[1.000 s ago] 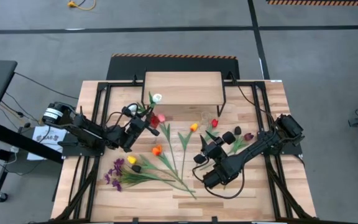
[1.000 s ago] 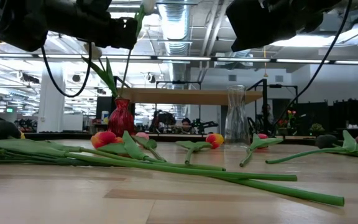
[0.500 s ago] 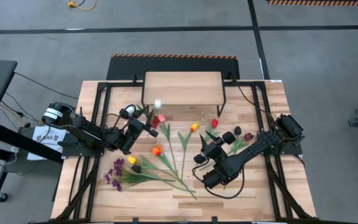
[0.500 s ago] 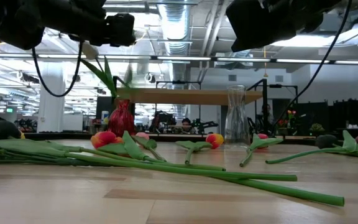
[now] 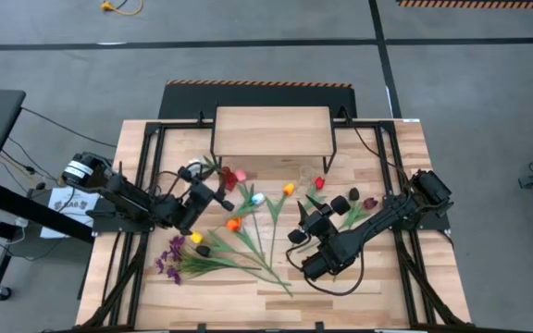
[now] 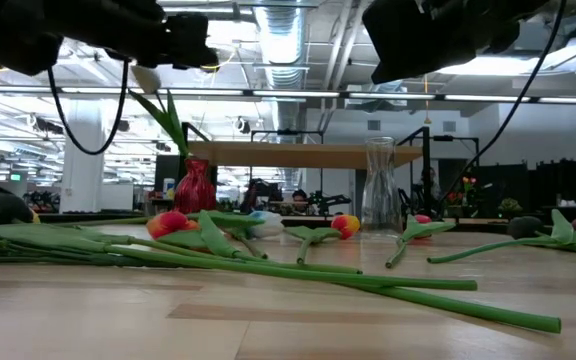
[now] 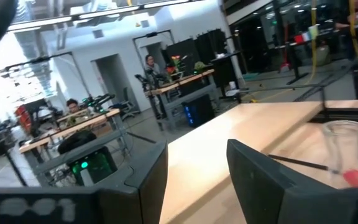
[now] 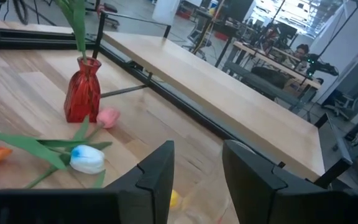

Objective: Pick and place flowers into a vace then onto a shelf
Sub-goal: Put the white flower into the red flower vase

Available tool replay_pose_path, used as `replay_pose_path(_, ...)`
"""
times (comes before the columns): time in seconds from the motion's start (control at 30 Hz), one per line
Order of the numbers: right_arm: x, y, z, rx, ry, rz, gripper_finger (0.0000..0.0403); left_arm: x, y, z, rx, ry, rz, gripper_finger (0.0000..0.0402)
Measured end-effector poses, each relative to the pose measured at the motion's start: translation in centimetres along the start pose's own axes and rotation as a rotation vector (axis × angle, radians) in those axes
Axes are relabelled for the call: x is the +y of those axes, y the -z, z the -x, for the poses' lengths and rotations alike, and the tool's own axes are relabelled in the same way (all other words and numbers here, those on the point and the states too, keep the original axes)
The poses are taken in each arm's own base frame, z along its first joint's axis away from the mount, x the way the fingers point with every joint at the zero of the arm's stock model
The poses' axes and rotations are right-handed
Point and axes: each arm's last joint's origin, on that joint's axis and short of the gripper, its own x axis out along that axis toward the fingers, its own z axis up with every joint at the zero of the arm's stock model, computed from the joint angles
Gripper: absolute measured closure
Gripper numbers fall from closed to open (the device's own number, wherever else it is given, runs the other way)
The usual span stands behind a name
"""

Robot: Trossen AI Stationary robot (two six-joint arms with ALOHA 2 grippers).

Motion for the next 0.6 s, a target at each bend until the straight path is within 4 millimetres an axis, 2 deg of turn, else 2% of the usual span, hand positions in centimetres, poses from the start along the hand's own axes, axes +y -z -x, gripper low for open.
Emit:
replay_pose_path(0.17, 0.0, 0.0, 0.0, 0.016, -0.005, -0.001, 0.0274, -0.6, -0.4, 2.3, 0.004, 0.060, -0.042, 0.0244)
replay_pose_path(0.47, 0.5, 0.1, 0.0, 0.070, -0.038, 0.062, 0.0275, -1.1, -1.2, 8.0, 0.032, 0.188, -0.074, 0.0244)
replay_pose_path(0.6, 0.8, 0.1, 0.0, 0.082, -0.055, 0.091, 0.0275, -1.2, -2.5, 10.7, 0.072, 0.219, -0.098, 0.0244)
